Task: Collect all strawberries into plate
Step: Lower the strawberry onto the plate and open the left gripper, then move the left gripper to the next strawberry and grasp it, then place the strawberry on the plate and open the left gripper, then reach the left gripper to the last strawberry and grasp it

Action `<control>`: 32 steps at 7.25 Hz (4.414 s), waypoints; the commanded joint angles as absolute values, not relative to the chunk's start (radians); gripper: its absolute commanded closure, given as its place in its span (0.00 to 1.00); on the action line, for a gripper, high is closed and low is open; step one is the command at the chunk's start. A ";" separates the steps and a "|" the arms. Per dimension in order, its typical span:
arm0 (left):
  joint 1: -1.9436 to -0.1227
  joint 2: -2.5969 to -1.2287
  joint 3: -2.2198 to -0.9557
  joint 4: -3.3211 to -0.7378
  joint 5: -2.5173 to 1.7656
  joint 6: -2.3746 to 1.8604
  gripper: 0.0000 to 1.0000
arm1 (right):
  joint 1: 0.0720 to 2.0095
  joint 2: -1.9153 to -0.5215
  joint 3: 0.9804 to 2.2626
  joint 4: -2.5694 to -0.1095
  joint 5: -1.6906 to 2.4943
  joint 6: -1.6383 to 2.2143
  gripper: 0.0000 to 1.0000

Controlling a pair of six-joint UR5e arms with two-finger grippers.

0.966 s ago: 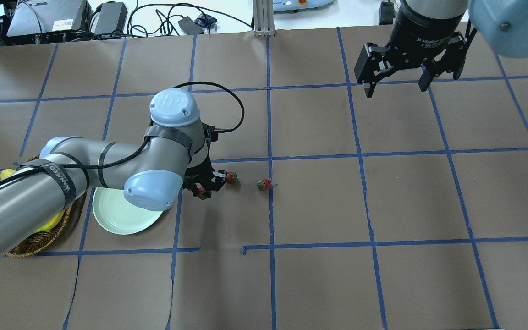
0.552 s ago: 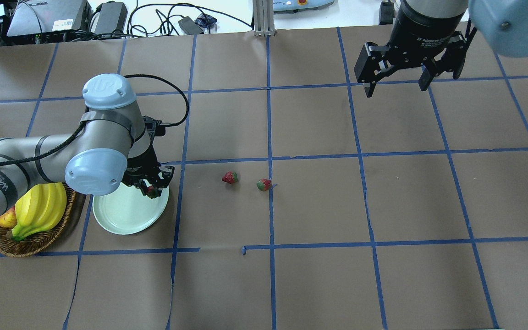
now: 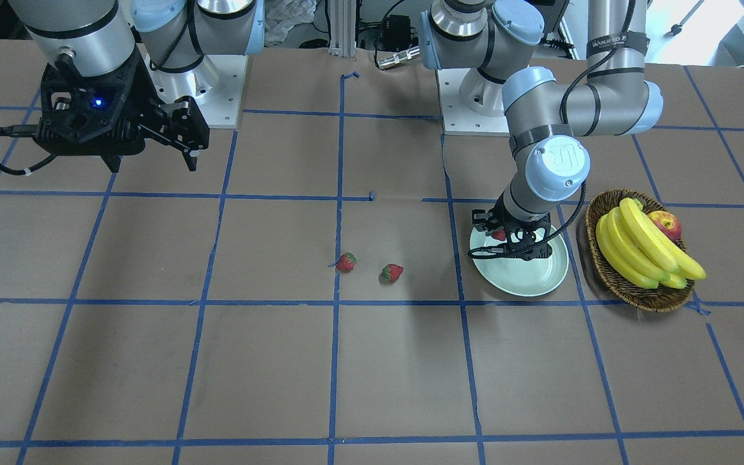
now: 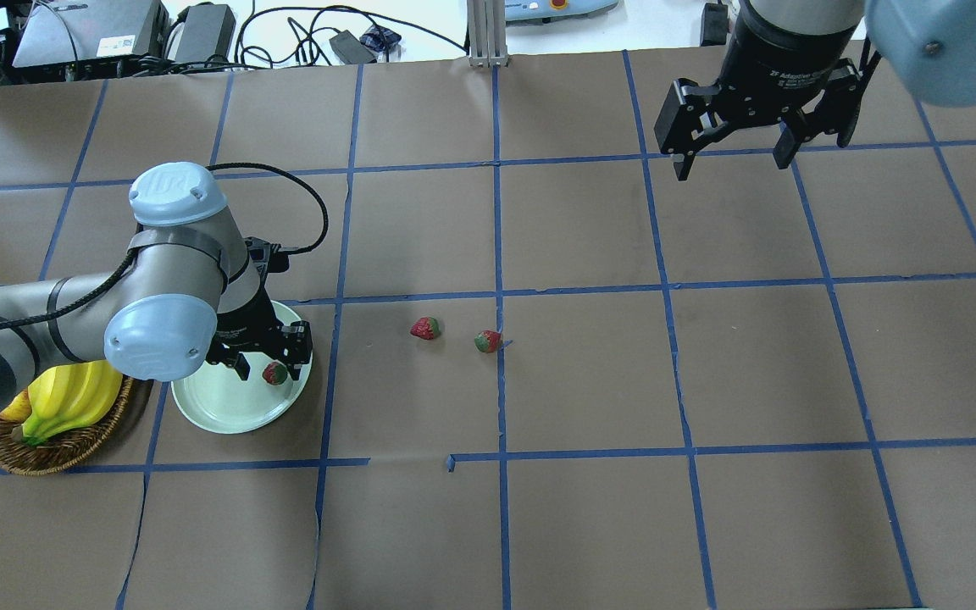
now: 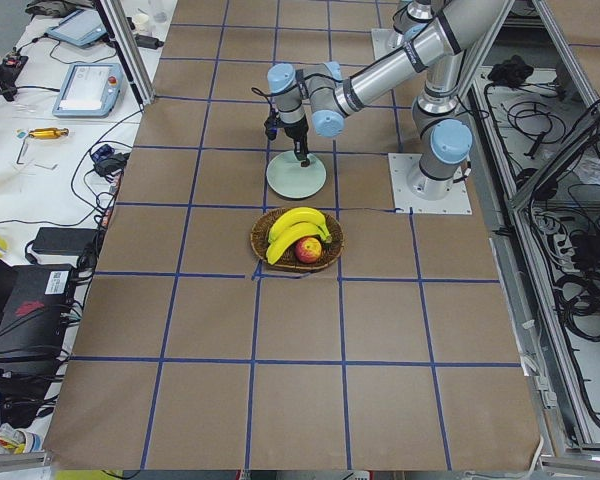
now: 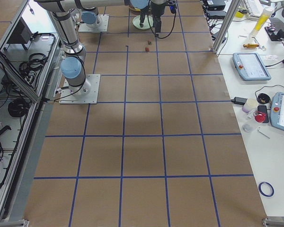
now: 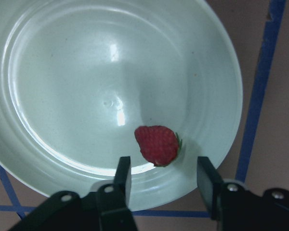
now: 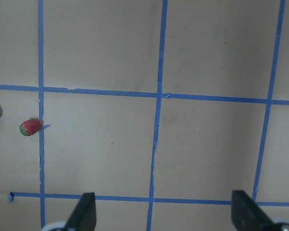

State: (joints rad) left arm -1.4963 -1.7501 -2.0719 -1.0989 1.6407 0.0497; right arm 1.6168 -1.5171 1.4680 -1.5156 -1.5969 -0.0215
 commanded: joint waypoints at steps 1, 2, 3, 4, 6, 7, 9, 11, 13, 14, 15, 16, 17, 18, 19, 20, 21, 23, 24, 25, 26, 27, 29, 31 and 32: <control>-1.628 -1.773 -1.966 -1.091 1.536 -0.164 0.20 | 1.617 -1.517 1.468 -1.516 -1.597 -0.021 0.00; -1.699 -1.804 -1.942 -1.065 1.496 -0.207 0.27 | 1.617 -1.517 1.468 -1.516 -1.595 -0.021 0.00; -1.728 -1.850 -1.944 -0.943 1.456 -0.294 0.26 | 1.617 -1.517 1.468 -1.516 -1.595 -0.021 0.00; -1.750 -1.897 -1.942 -0.886 1.448 -0.343 0.27 | 1.617 -1.517 1.470 -1.516 -1.595 -0.021 0.00; -1.779 -1.975 -1.942 -0.813 1.451 -0.389 0.28 | 1.617 -1.517 1.470 -1.514 -1.595 -0.021 0.00; -1.781 -1.992 -1.942 -0.807 1.460 -0.388 0.29 | 1.617 -1.517 1.468 -1.516 -1.595 -0.023 0.00; -1.782 -2.005 -1.941 -0.807 1.463 -0.383 0.44 | 1.617 -1.517 1.470 -1.516 -1.595 -0.023 0.00; -1.782 -1.988 -1.918 -0.811 1.463 -0.368 0.90 | 1.617 -1.517 1.468 -1.516 -1.597 -0.023 0.00; -1.769 -1.944 -1.893 -0.894 1.575 -0.318 0.96 | 1.617 -1.517 1.465 -1.516 -1.597 -0.023 0.00; -1.726 -1.912 -1.905 -0.969 1.612 -0.232 0.94 | 1.617 -1.517 1.466 -1.516 -1.597 -0.023 0.00; -1.644 -1.878 -1.931 -1.041 1.678 -0.100 0.94 | 1.617 -1.517 1.466 -1.516 -1.597 -0.023 0.00; -1.553 -1.841 -1.995 -1.045 1.712 0.035 0.94 | 1.617 -1.517 1.468 -1.516 -1.597 -0.023 0.00; -1.478 -1.810 -2.056 -1.039 1.721 0.123 0.94 | 1.617 -1.517 1.471 -1.516 -1.597 -0.023 0.00; -1.439 -1.795 -2.080 -1.037 1.721 0.174 0.87 | 1.617 -1.519 1.471 -1.514 -1.597 -0.023 0.00; -1.434 -1.790 -2.080 -1.037 1.721 0.185 0.66 | 1.617 -1.519 1.473 -1.514 -1.597 -0.023 0.00; -1.442 -1.790 -2.079 -1.037 1.714 0.173 0.14 | 1.617 -1.519 1.473 -1.514 -1.595 -0.023 0.00; -1.456 -1.781 -2.072 -1.037 1.707 0.166 0.00 | 1.617 -1.517 1.471 -1.516 -1.595 -0.023 0.00; -1.532 -1.753 -2.060 -1.037 1.646 0.058 0.00 | 1.617 -1.519 1.471 -1.514 -1.595 -0.023 0.00; -1.607 -1.756 -2.012 -1.038 1.587 -0.088 0.00 | 1.617 -1.519 1.471 -1.514 -1.595 -0.023 0.00; -1.693 -1.776 -1.972 -1.039 1.544 -0.204 0.00 | 1.617 -1.519 1.471 -1.514 -1.595 -0.023 0.00; -1.757 -1.795 -1.953 -0.991 1.476 -0.341 0.02 | 1.617 -1.519 1.471 -1.516 -1.595 -0.023 0.00; -1.797 -1.828 -1.951 -0.882 1.457 -0.464 0.03 | 1.617 -1.517 1.471 -1.516 -1.595 -0.023 0.00; -1.886 -1.912 -1.948 -0.775 1.459 -0.550 0.07 | 1.618 -1.519 1.473 -1.514 -1.594 -0.021 0.00; -1.933 -1.965 -1.941 -0.753 1.473 -0.566 0.14 | 1.618 -1.519 1.473 -1.514 -1.594 -0.021 0.00; -1.939 -1.986 -1.939 -0.749 1.471 -0.568 0.18 | 1.618 -1.519 1.473 -1.514 -1.594 -0.021 0.00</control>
